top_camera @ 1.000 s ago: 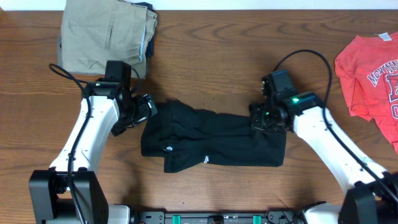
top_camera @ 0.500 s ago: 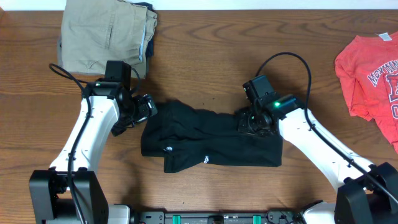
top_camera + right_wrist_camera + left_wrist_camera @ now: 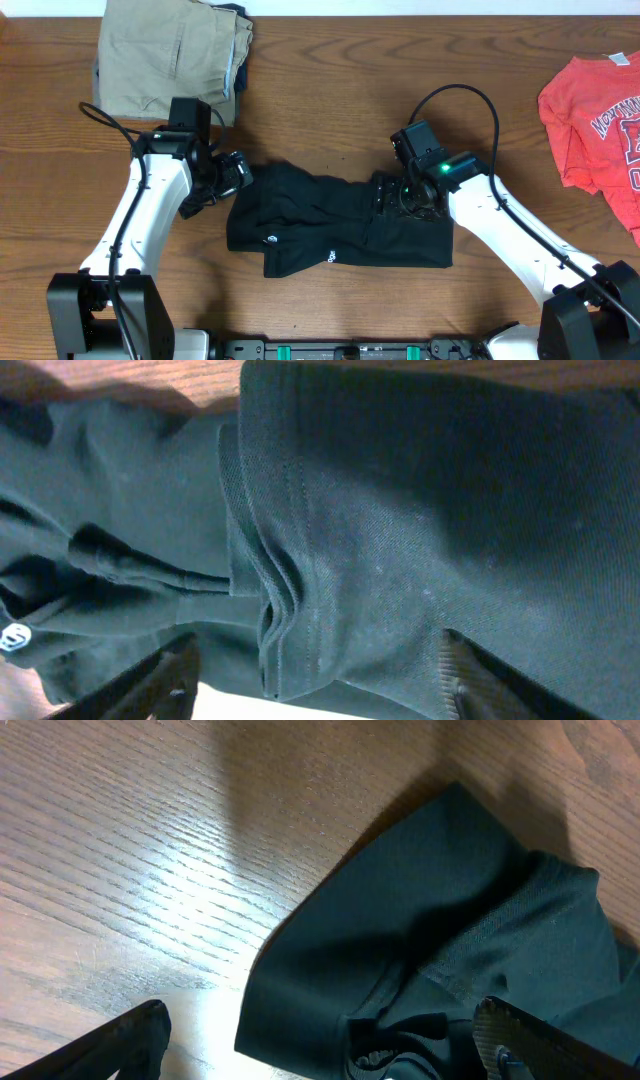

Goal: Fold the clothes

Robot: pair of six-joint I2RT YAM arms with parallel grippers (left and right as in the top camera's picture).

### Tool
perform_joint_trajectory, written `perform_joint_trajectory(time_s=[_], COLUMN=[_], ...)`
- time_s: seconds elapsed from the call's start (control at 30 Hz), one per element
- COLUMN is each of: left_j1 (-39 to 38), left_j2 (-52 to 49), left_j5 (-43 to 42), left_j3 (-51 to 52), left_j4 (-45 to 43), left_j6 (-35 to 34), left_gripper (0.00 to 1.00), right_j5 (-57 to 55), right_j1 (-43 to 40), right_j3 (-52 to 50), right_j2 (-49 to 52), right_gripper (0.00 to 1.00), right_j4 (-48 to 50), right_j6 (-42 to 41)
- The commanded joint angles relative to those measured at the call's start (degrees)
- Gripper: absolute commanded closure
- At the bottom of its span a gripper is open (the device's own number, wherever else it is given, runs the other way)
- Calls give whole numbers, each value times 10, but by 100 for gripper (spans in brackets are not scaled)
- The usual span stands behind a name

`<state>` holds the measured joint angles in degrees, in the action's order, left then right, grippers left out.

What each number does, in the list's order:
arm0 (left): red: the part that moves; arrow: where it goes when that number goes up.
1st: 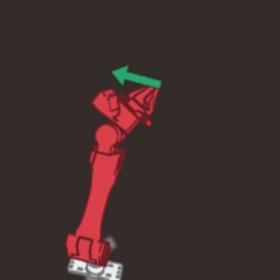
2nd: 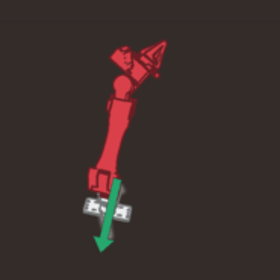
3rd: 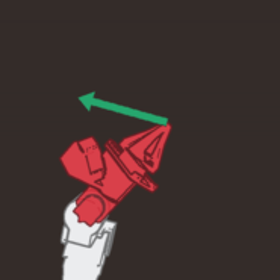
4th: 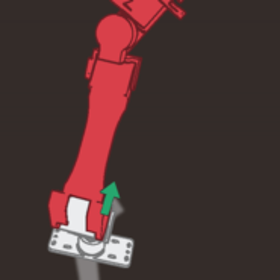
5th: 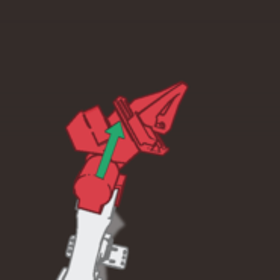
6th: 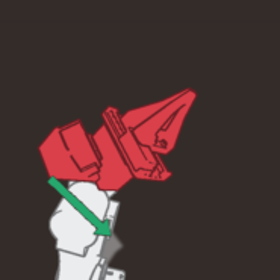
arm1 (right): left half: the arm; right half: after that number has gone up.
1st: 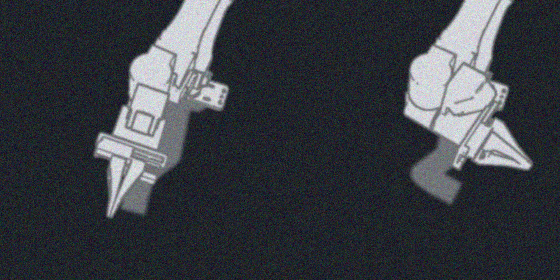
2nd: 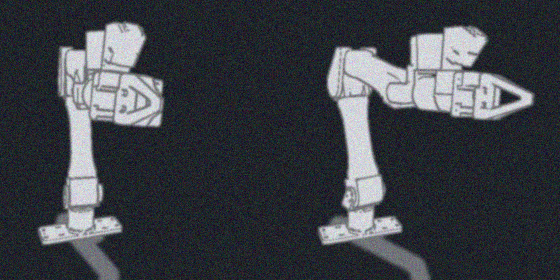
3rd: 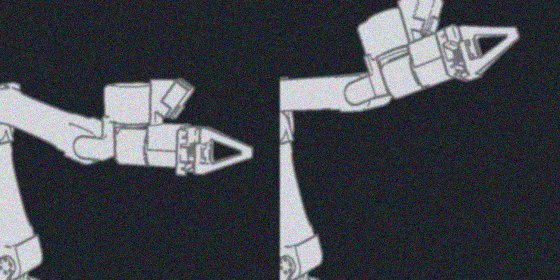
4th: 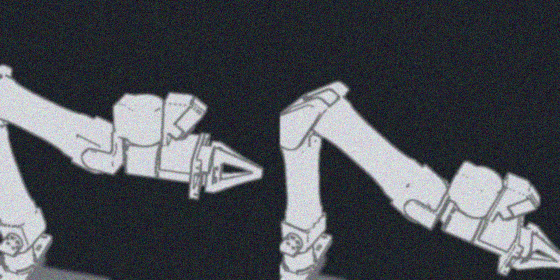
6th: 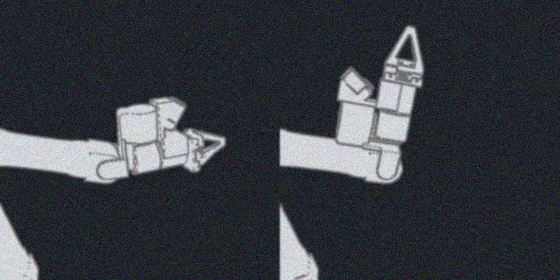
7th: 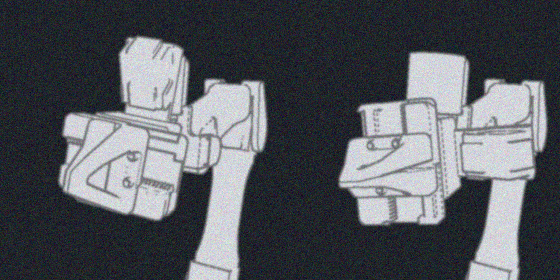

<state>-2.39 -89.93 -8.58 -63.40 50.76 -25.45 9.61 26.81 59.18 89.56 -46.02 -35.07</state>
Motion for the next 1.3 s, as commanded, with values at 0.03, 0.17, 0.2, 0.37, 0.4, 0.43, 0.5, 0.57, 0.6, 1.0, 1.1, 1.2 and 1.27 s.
perform_joint_trajectory(time_s=[0.03,0.17,0.2,0.37,0.4,0.43,0.5,0.57,0.6,1.0,1.1,1.2,1.27], left_j1=[2,2,2,2,2,2,2,2,2,2,2,2,2], left_j2=[-4,-4,-4,-4,-4,-4,-4,-4,-4,-4,-4,-4,-4], left_j5=[7,7,7,7,7,7,7,7,7,7,7,7,7], left_j3=[3,3,3,3,3,3,3,3,3,3,3,3,3], left_j4=[2,2,2,3,3,2,2,2,2,2,2,2,2], left_j6=[3,3,3,3,3,3,3,3,3,4,3,4,4], left_gripper=[2,2,2,2,2,2,2,2,2,2,2,2,2], right_j5=[0,-2,-2,19,39,59,113,139,143,129,129,127,118], right_j1=[9,27,30,33,33,33,34,38,41,27,-3,-34,-57], right_j3=[-2,-2,-2,-2,-2,-2,-2,-2,-2,5,8,8,8], right_j2=[9,35,43,104,119,130,155,167,170,96,37,-12,-37], right_gripper=[45,60,68,87,89,91,95,96,96,84,34,2,7], right_j4=[2,11,15,44,54,63,89,106,111,49,21,-1,-17], right_j6=[19,19,19,19,19,19,28,35,34,53,82,113,130])
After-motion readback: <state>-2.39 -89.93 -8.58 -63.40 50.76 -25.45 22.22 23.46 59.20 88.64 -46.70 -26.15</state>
